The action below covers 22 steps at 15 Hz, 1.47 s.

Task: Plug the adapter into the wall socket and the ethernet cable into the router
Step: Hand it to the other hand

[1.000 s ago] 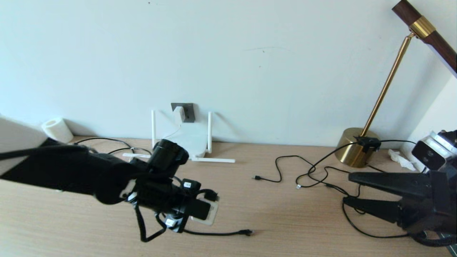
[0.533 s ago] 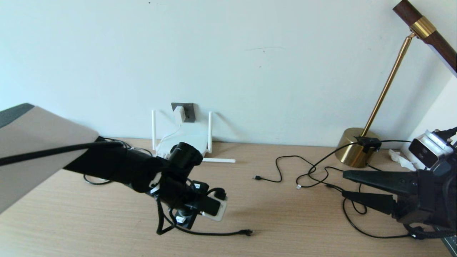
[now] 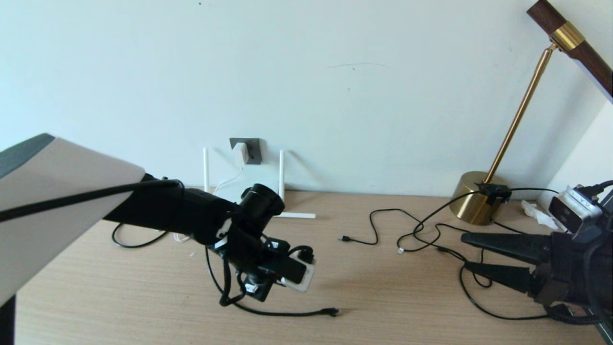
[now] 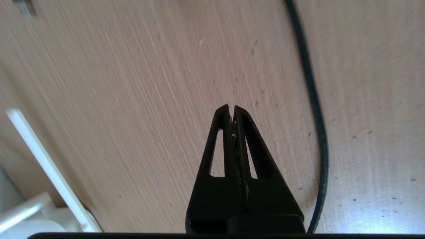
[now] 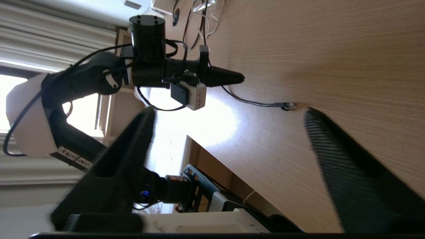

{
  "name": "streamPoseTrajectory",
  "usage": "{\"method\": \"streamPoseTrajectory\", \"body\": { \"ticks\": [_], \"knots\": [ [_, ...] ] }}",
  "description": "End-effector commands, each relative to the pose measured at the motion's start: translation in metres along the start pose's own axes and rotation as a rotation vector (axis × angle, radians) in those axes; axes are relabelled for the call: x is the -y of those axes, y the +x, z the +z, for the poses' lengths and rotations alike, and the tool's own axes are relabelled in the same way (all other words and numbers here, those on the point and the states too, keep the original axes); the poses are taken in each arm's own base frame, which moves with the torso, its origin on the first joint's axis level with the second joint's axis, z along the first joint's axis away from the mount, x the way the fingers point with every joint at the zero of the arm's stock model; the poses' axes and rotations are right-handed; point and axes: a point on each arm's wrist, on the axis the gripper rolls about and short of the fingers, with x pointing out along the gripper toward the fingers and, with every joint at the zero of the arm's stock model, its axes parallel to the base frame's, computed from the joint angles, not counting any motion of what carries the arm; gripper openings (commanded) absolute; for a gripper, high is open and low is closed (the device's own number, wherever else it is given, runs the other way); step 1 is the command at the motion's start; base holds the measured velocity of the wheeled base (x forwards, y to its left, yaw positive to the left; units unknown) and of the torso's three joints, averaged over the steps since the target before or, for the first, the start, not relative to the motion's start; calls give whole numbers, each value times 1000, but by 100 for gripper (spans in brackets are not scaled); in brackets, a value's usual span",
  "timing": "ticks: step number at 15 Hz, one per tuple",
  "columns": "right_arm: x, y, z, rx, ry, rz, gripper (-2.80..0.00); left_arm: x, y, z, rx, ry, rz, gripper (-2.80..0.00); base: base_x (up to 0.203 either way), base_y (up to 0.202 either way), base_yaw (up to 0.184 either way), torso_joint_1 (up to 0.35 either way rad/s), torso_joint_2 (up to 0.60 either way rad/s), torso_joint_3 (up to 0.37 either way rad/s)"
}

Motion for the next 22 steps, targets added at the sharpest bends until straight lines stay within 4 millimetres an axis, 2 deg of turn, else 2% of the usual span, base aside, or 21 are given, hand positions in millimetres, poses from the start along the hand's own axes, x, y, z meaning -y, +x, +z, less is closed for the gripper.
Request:
{"method": "streamPoseTrajectory", "body": {
  "ticks": [1, 11, 14, 18, 22],
  "knots": [
    [2, -1, -2, 2, 3, 2, -280, -2, -2, 7, 1, 23, -6, -280, 0, 0, 0, 0, 0, 0],
    [8, -21, -21, 42, 10, -17, -280, -2, 10, 26, -11, 54, -28, -280, 0, 0, 0, 0, 0, 0],
    [4, -28, -24, 63, -5, -7, -280, -4, 20, 28, -9, 60, -41, -280, 0, 0, 0, 0, 0, 0],
    [8, -34, -32, 72, -1, -18, -280, 10, 29, 43, 3, 98, -97, -280, 0, 0, 0, 0, 0, 0],
    [18, -31, -31, 74, 32, -52, -280, 19, 30, 51, 10, 118, -124, -280, 0, 0, 0, 0, 0, 0]
  ]
}}
